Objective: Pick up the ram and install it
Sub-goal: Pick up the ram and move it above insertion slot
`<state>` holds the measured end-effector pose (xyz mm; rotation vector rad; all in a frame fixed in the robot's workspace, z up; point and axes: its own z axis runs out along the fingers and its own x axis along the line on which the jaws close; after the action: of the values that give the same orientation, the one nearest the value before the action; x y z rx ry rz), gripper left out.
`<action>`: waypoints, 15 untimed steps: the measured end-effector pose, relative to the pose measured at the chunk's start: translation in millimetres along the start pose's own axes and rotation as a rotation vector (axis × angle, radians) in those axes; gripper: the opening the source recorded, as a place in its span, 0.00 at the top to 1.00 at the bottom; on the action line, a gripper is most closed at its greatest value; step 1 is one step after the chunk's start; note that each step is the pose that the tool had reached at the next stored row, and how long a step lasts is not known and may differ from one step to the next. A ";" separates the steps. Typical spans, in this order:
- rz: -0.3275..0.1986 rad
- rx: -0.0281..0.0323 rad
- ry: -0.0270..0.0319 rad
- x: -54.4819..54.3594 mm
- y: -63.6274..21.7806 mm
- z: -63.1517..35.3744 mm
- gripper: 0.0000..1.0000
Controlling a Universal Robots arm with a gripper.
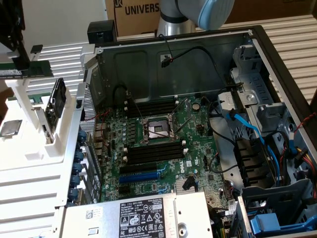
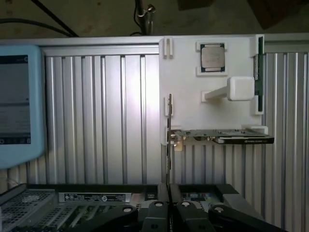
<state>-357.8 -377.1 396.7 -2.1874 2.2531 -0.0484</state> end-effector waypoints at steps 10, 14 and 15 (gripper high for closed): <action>0.000 0.0025 -0.0008 -0.2 -28.1 -6.7 0.87; 0.000 0.0030 -0.0009 -0.4 -42.5 -9.1 0.87; 0.000 0.0032 -0.0008 -0.5 -45.2 -9.6 0.87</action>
<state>-312.8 -377.7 407.3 -2.1853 2.2511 -0.0510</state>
